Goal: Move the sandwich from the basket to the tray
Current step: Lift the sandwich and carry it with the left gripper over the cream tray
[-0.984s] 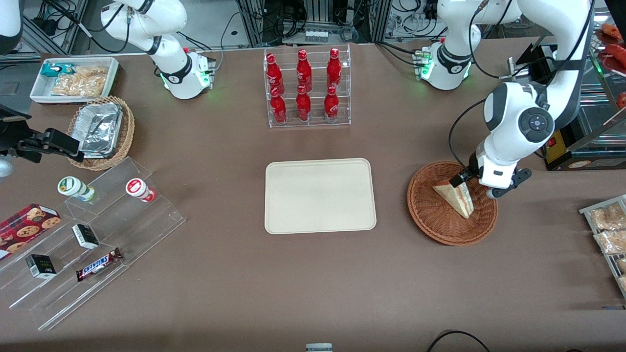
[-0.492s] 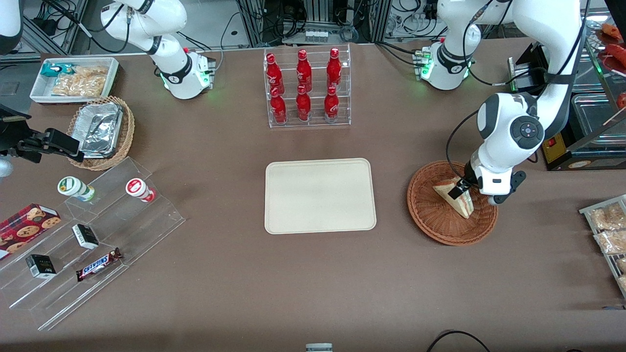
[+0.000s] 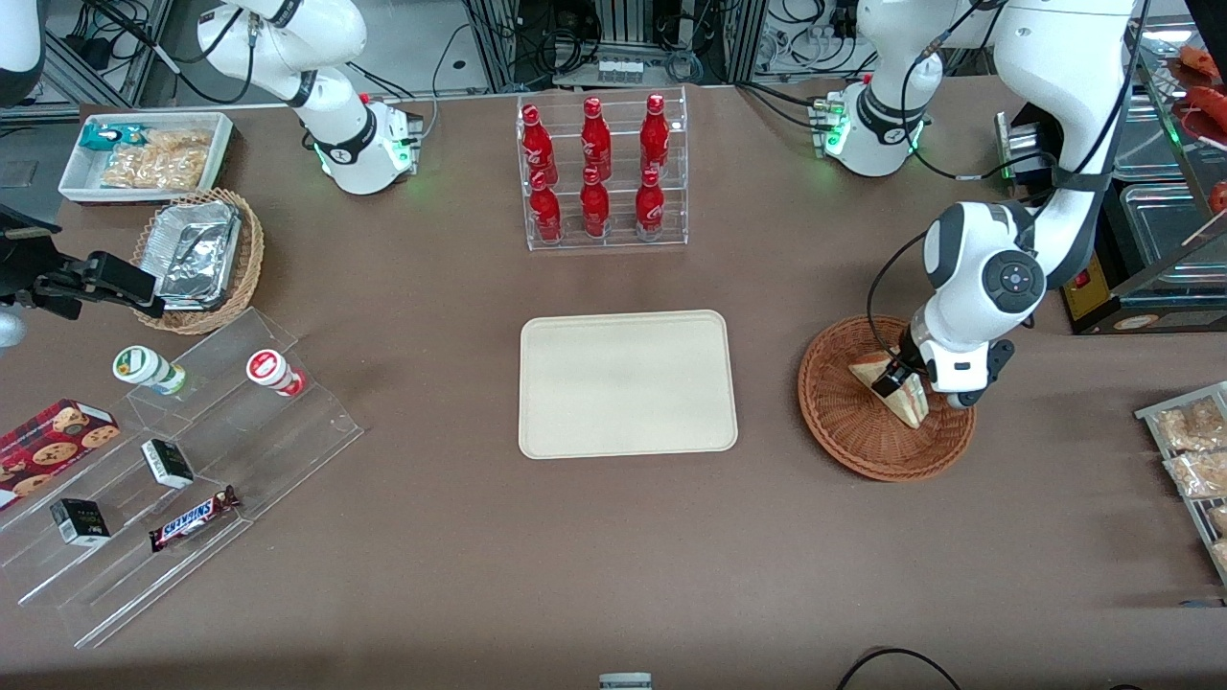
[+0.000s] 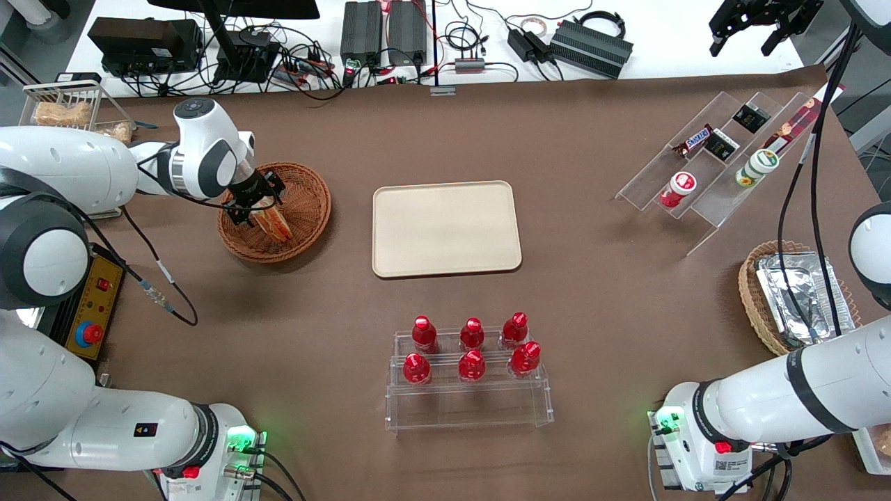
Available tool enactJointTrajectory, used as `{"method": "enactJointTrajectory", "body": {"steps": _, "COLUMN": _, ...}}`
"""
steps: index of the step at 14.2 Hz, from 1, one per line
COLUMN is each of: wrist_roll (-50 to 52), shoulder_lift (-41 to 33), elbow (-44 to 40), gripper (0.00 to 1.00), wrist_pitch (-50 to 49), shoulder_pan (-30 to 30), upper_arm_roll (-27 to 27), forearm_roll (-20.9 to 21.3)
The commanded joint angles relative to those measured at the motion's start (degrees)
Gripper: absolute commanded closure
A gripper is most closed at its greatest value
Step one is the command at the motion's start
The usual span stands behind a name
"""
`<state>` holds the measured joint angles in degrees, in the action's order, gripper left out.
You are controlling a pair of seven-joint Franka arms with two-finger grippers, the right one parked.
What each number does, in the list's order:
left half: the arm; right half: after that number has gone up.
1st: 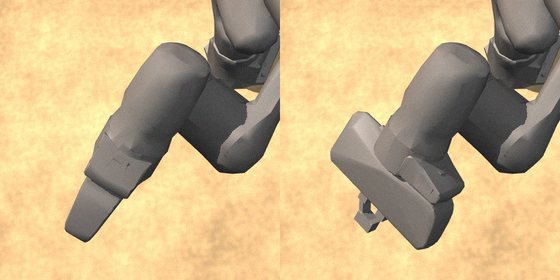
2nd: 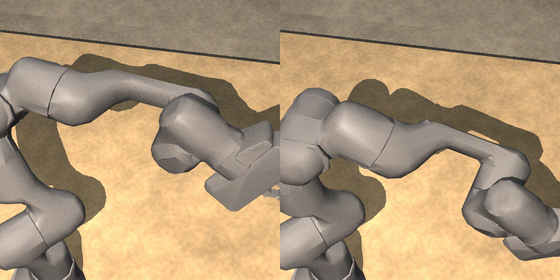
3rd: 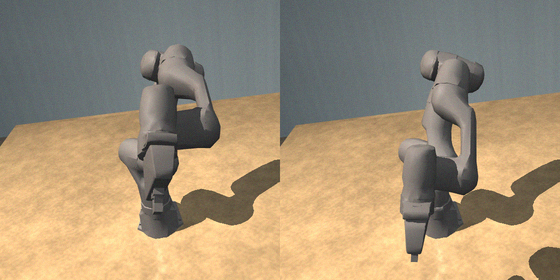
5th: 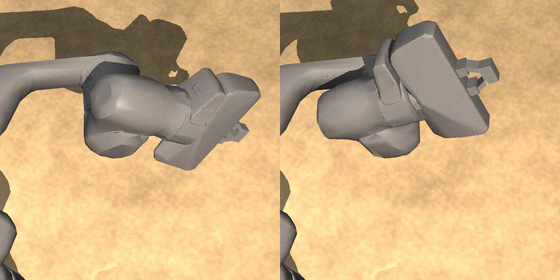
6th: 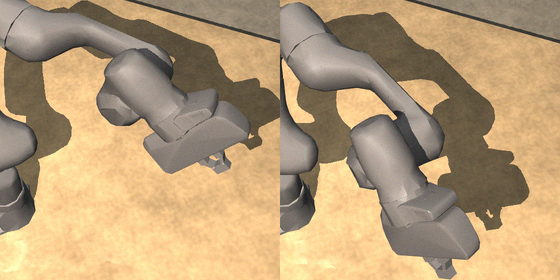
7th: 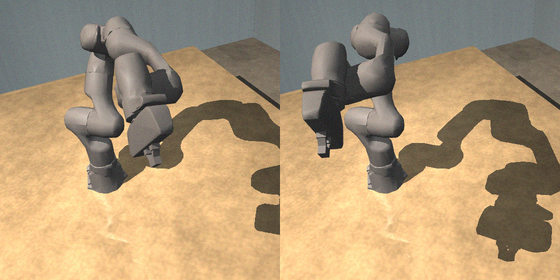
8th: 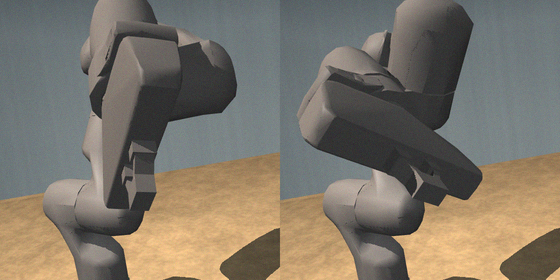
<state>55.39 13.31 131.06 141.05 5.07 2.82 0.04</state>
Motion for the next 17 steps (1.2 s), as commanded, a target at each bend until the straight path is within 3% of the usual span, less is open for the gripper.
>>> {"method": "enactJointTrajectory", "body": {"steps": 1, "wrist_roll": 1.1, "shoulder_lift": -0.1, "elbow": -0.3, "gripper": 0.89, "wrist_pitch": 0.2, "shoulder_pan": 0.0, "upper_arm_roll": 0.0, "forearm_roll": 0.1}}
{"method": "enactJointTrajectory", "body": {"steps": 4, "wrist_roll": 0.8, "shoulder_lift": -1.4, "elbow": -1.6, "gripper": 0.97, "wrist_pitch": -3.4, "shoulder_pan": -0.1, "upper_arm_roll": -0.1, "forearm_roll": 0.1}}
{"method": "enactJointTrajectory", "body": {"steps": 10, "wrist_roll": -7.6, "shoulder_lift": -2.1, "elbow": -16.5, "gripper": 0.99, "wrist_pitch": -27.4, "shoulder_pan": 0.9, "upper_arm_roll": 0.9, "forearm_roll": -0.5}}
{"method": "enactJointTrajectory", "body": {"steps": 13, "wrist_roll": -9.9, "shoulder_lift": -0.3, "elbow": -19.9, "gripper": 0.99, "wrist_pitch": -29.0, "shoulder_pan": 5.6, "upper_arm_roll": 2.1, "forearm_roll": -0.2}}
{"method": "enactJointTrajectory", "body": {"steps": 15, "wrist_roll": -19.5, "shoulder_lift": 2.7, "elbow": -22.8, "gripper": 0.98, "wrist_pitch": -28.9, "shoulder_pan": 9.1, "upper_arm_roll": 2.1, "forearm_roll": -0.1}}
{"method": "enactJointTrajectory", "body": {"steps": 17, "wrist_roll": -21.9, "shoulder_lift": 6.4, "elbow": -27.2, "gripper": 0.98, "wrist_pitch": -28.8, "shoulder_pan": 13.5, "upper_arm_roll": 2.0, "forearm_roll": -0.2}}
